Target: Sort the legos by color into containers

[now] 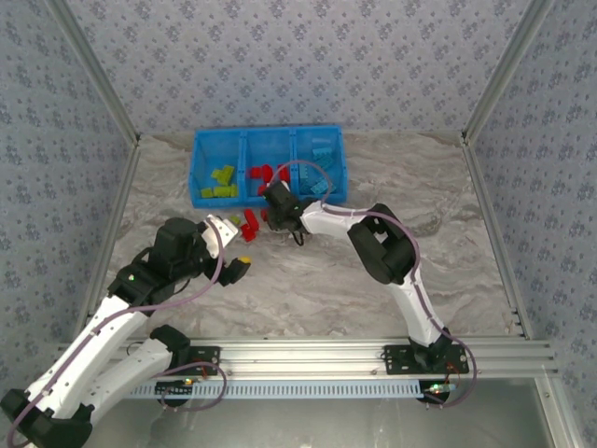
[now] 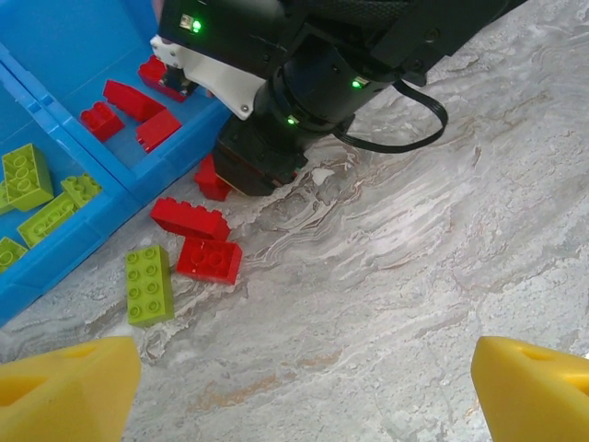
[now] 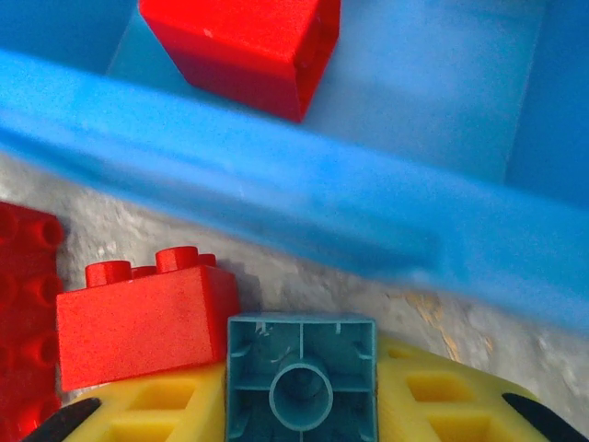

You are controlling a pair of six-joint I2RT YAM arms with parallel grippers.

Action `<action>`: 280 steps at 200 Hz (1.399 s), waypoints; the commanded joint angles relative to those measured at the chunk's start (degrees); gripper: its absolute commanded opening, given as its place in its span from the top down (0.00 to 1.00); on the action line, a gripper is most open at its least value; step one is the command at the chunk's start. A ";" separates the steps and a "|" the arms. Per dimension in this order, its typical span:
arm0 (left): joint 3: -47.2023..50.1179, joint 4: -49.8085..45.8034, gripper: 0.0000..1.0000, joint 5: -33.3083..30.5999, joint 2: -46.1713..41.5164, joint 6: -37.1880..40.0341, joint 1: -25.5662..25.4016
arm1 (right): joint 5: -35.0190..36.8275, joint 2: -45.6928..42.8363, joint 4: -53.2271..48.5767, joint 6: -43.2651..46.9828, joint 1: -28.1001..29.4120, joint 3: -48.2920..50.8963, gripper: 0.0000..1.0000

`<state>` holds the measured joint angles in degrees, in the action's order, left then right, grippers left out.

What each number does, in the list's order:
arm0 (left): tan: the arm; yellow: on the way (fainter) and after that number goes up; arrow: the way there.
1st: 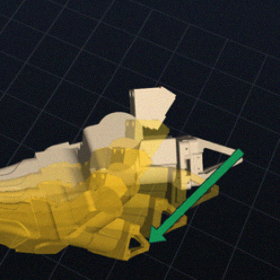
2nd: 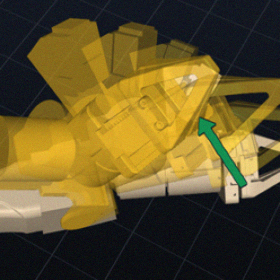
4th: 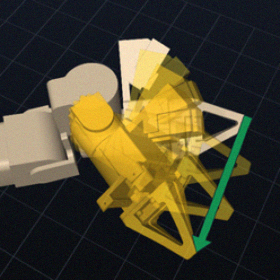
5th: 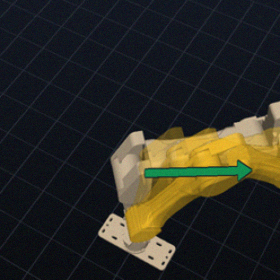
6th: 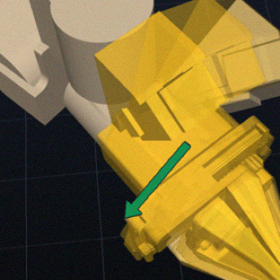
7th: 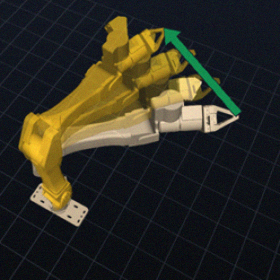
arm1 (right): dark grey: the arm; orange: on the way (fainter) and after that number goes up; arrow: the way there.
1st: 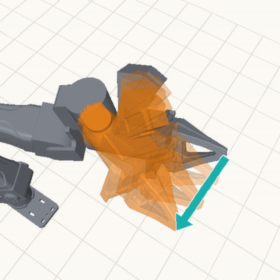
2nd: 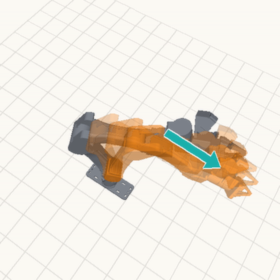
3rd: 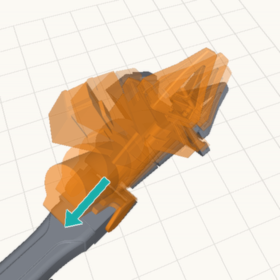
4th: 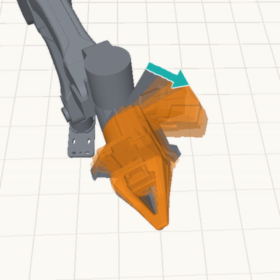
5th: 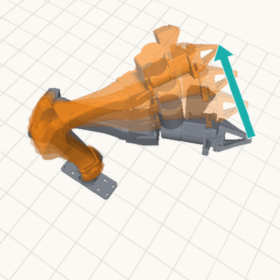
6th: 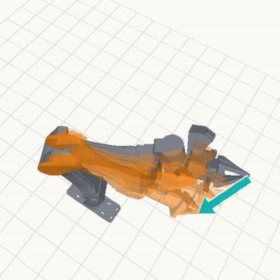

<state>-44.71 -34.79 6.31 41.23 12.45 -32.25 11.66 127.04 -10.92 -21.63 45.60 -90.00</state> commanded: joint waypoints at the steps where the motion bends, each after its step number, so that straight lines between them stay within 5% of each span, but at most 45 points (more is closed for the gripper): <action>1: 0.15 0.96 0.07 1.42 -0.87 0.28 0.56 | 1.31 -5.74 -2.77 -0.52 1.24 4.26 0.64; 68: 0.24 2.43 0.07 2.74 -1.23 -1.43 1.83 | 4.69 -24.87 -3.08 0.67 1.12 16.97 0.63; 148: 0.59 2.43 0.06 2.74 -1.54 -1.46 2.07 | 0.45 -16.17 -3.61 -1.19 3.59 17.04 0.61; 185: 0.86 2.04 0.06 2.80 -1.21 -1.27 2.05 | 0.03 -14.28 -3.14 -2.67 3.67 17.01 0.46; 240: 0.98 2.21 0.06 2.89 -0.86 -0.89 2.21 | 0.58 -15.78 -3.47 -2.06 3.70 18.94 0.43; 263: 0.98 2.04 0.05 2.89 -0.81 -0.93 2.22 | 0.82 -15.78 -3.02 -0.60 4.23 19.85 0.28; 280: 0.94 2.14 0.06 2.95 -0.79 -0.89 2.28 | 0.73 -15.25 -3.06 -0.35 3.98 20.21 0.30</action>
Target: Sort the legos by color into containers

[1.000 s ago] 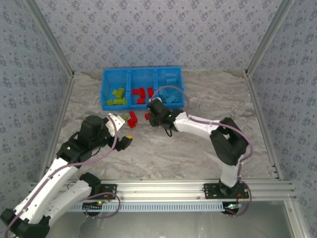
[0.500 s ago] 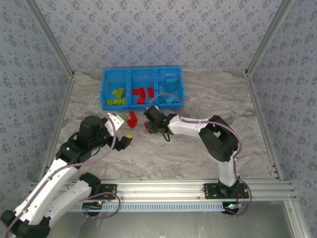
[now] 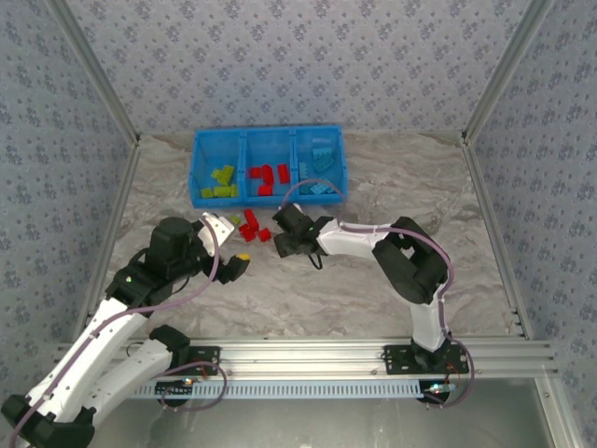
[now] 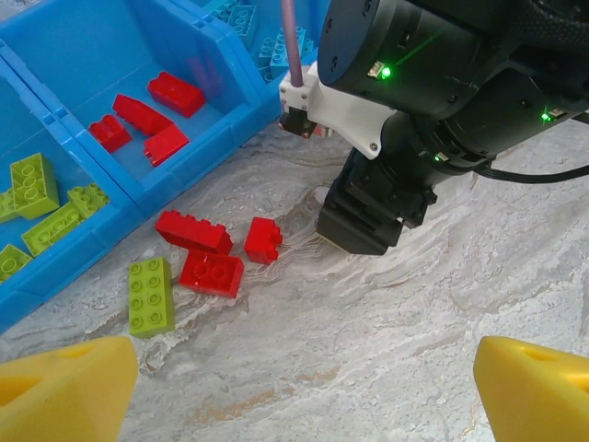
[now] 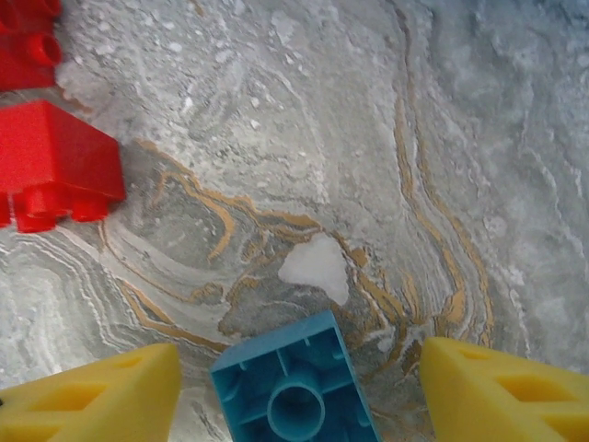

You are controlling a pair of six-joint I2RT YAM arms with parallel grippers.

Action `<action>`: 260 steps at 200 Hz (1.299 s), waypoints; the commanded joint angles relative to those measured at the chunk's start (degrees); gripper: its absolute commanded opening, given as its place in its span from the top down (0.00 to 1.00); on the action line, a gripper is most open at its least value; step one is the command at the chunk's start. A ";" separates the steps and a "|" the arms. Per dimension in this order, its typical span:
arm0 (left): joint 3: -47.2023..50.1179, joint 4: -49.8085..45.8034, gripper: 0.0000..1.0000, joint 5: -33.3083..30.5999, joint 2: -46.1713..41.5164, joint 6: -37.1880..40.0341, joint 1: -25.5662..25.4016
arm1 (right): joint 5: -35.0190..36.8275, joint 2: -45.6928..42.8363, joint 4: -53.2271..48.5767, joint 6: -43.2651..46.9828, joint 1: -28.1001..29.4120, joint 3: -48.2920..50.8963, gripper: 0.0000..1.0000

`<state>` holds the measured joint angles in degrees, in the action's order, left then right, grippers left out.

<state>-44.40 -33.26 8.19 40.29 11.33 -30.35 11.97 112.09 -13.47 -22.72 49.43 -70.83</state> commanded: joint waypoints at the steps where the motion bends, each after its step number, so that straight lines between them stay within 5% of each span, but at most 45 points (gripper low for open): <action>1: 0.63 0.58 0.06 1.10 0.19 0.20 0.42 | 0.43 -0.21 -0.50 0.75 0.10 1.04 0.31; 90: -0.73 1.27 0.05 3.44 0.03 -4.31 0.38 | 1.83 -6.67 0.96 -0.94 0.42 5.29 0.70; 123: -1.15 6.00 0.04 4.02 0.13 -18.31 0.38 | 6.55 -16.51 -0.73 -0.21 -0.74 7.29 0.70; 146: -0.04 8.60 0.04 -1.82 1.40 -31.95 0.38 | 8.87 -19.15 -1.16 2.34 -4.88 5.21 0.70; 226: 1.80 4.65 0.05 -14.70 9.79 -59.03 0.38 | 4.34 0.84 -2.36 7.69 -17.78 -18.20 0.67; 260: 2.32 4.64 0.06 -14.96 11.84 -62.90 0.39 | 1.81 4.10 -3.77 7.02 -18.69 -23.45 0.46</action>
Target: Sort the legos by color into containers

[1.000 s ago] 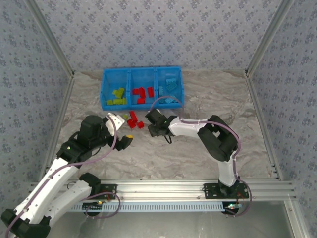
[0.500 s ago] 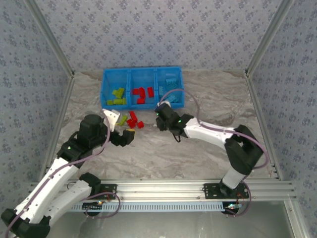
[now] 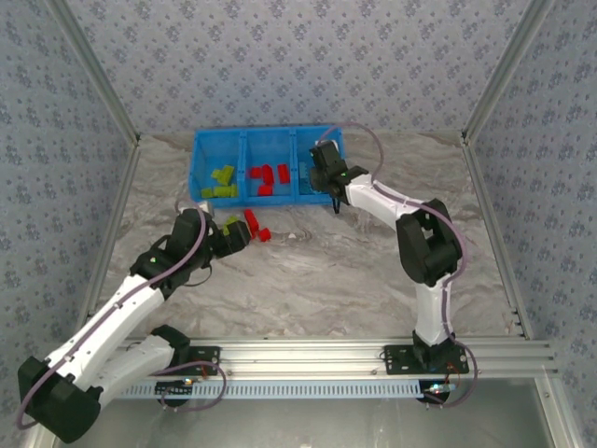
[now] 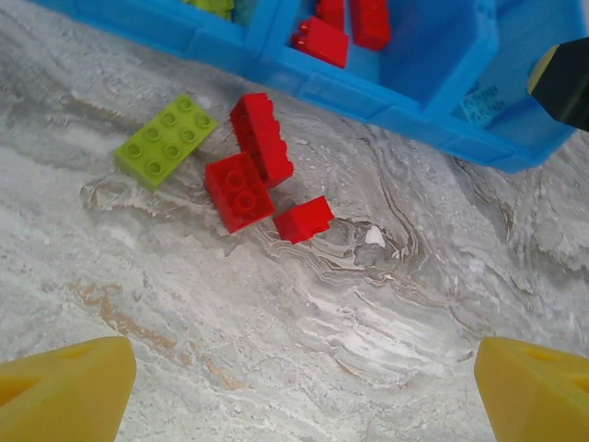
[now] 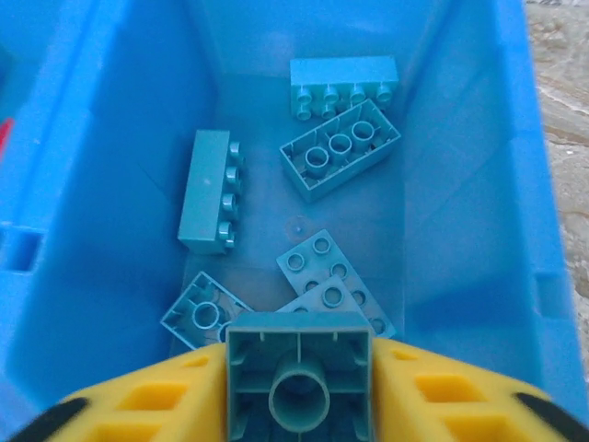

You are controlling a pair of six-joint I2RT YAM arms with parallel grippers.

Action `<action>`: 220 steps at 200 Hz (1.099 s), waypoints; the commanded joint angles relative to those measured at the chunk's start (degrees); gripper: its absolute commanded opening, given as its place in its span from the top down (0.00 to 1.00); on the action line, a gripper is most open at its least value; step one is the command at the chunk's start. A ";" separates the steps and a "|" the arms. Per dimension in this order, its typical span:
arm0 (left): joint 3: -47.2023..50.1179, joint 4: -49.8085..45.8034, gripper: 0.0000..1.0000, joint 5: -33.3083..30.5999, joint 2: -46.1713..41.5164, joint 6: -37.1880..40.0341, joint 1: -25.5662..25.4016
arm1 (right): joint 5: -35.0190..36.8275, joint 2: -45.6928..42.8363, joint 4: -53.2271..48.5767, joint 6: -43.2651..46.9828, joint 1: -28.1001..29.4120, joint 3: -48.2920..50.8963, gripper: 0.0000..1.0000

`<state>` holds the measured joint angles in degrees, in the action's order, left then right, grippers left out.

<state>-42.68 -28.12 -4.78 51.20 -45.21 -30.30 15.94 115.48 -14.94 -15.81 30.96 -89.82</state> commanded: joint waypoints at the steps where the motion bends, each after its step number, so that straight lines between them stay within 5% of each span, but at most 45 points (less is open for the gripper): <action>1: 0.59 -0.47 0.06 -1.95 1.06 -6.54 0.34 | -2.20 0.71 -2.34 0.10 -0.26 -4.52 0.45; 36: 0.24 1.03 0.06 -0.56 5.64 -8.80 -1.23 | -2.58 -3.15 -3.40 0.31 0.22 -3.60 0.42; 70: -3.25 0.68 0.07 -4.96 14.08 -12.10 -6.66 | -2.77 -16.93 -4.47 -0.29 2.72 6.40 0.38; 125: -9.11 9.52 0.07 -7.36 33.93 -18.72 -9.41 | -1.47 -38.44 -13.42 -1.21 14.40 21.00 0.12; 185: -16.20 9.97 0.13 -12.31 45.54 -20.78 -8.16 | 2.13 -44.29 -18.43 -4.31 17.82 26.01 0.08; 220: -16.36 11.37 0.29 -10.33 47.88 -19.60 -6.18 | 2.58 -44.30 -18.72 -4.36 17.82 25.84 0.07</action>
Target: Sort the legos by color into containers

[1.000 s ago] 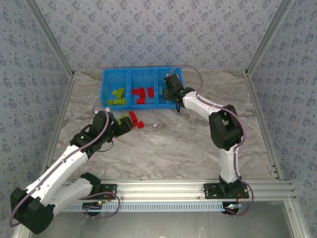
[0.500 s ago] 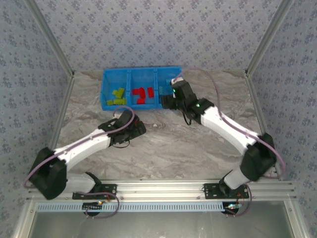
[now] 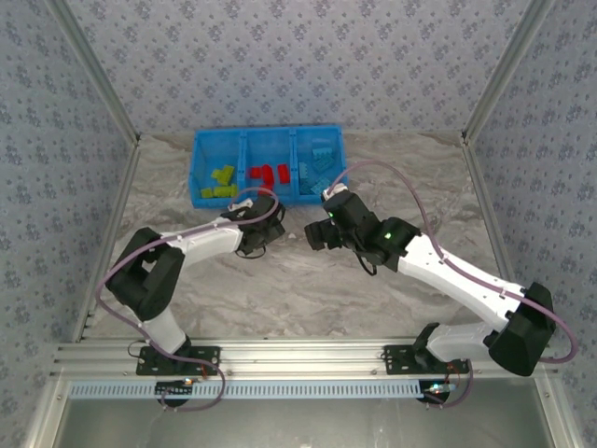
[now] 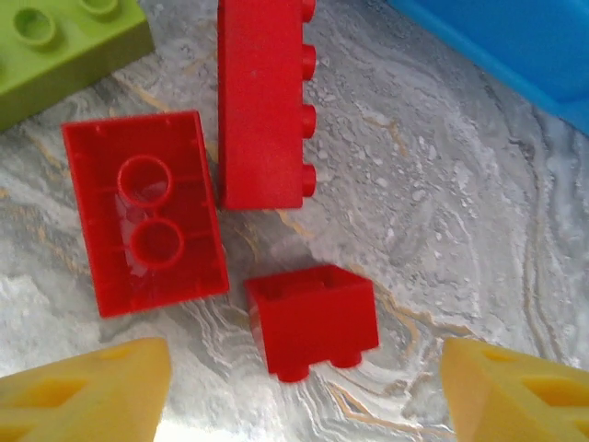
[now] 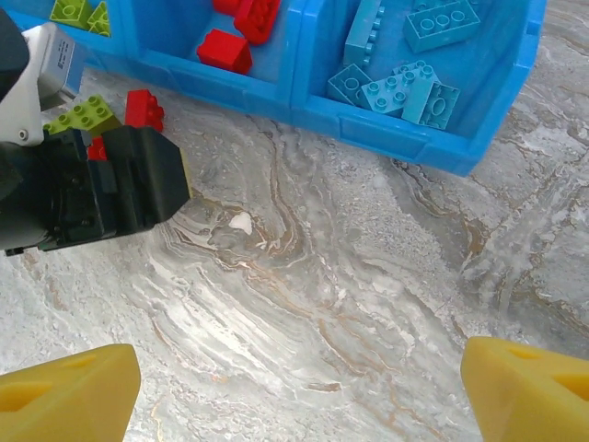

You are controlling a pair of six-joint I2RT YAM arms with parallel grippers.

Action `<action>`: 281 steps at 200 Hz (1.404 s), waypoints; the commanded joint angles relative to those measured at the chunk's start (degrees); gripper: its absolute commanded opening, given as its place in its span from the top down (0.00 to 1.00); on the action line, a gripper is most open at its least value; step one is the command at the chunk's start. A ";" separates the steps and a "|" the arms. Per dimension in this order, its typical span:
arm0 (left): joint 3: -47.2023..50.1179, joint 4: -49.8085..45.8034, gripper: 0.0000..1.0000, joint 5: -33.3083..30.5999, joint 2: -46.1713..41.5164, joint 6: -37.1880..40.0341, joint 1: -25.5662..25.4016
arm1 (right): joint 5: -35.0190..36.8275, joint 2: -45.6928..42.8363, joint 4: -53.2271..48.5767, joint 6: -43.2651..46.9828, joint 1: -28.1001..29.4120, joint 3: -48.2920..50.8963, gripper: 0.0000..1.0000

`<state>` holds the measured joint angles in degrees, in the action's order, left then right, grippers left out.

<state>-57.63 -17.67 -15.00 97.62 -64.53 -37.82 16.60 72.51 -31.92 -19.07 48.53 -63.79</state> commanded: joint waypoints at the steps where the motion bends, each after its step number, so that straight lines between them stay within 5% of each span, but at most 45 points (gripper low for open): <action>1: -1.47 0.95 0.29 0.07 1.53 -0.22 1.39 | 1.93 -1.37 -1.74 -1.12 0.25 -0.19 0.07; 80: -1.95 -0.74 0.67 3.75 2.39 2.34 1.60 | 3.50 -2.28 -2.27 -2.52 0.42 0.24 0.07; 106: -2.00 -2.12 0.73 5.12 -1.65 4.04 1.13 | 3.88 -3.13 -2.23 -3.07 0.48 0.51 0.07; 159: -11.06 -5.22 0.74 -4.88 -9.74 12.40 0.42 | 5.83 -5.44 -1.83 -4.00 0.43 1.11 0.06; 218: -35.02 -4.85 0.74 -3.54 10.82 20.02 8.92 | 5.72 -5.87 -3.71 -5.19 0.60 0.95 0.06; 281: -47.53 -5.59 0.45 -0.50 18.82 25.00 10.32 | 6.24 -7.74 -5.13 -6.36 1.18 1.92 0.06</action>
<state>-100.12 -22.31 -16.67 118.34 -42.33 -27.16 21.32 65.87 -35.33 -23.90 49.17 -62.50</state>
